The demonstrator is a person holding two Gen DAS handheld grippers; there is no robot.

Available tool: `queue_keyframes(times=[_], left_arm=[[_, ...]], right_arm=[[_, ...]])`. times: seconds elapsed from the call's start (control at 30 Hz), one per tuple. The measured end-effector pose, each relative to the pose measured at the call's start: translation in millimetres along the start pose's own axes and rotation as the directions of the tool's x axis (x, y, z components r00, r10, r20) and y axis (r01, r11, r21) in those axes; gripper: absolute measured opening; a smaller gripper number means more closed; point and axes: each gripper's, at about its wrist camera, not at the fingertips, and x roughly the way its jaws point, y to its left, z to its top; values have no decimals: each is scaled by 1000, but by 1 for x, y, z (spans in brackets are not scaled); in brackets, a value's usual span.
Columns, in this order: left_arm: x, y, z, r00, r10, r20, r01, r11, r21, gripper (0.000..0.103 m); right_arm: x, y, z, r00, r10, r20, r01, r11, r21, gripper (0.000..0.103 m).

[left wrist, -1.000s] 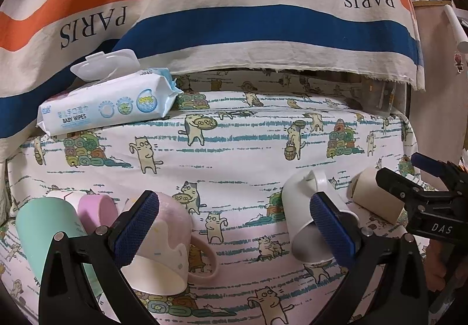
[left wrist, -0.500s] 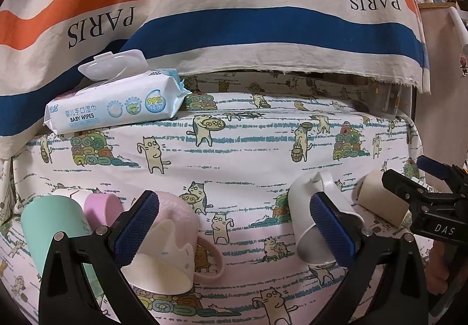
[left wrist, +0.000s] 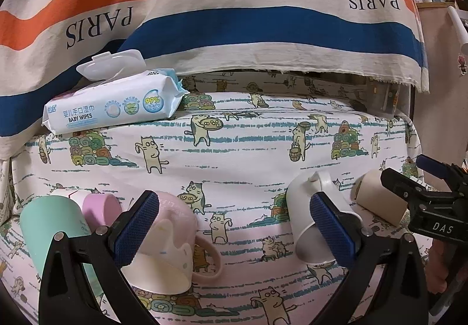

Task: Flip cup upside down

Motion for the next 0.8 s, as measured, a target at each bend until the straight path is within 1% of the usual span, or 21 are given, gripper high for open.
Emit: queue_keyframes(times=[0.13, 0.37, 0.53, 0.8], left_arm=[[1, -1, 0, 1000, 11, -3, -11, 1000, -1, 102], [3, 1, -1, 1000, -3, -20, 3, 1000, -6, 102], [-1, -2, -1, 1000, -10, -6, 10, 1000, 5, 102], [-1, -2, 0, 1000, -6, -9, 6, 1000, 1, 102]], right_arm=[[0, 0, 0, 1000, 2, -1, -2, 1000, 0, 102], [0, 1, 1, 1000, 9, -1, -9, 1000, -4, 102], [0, 3, 1, 1000, 14, -2, -14, 1000, -7, 102], [0, 2, 1, 1000, 14, -3, -14, 1000, -7, 102]])
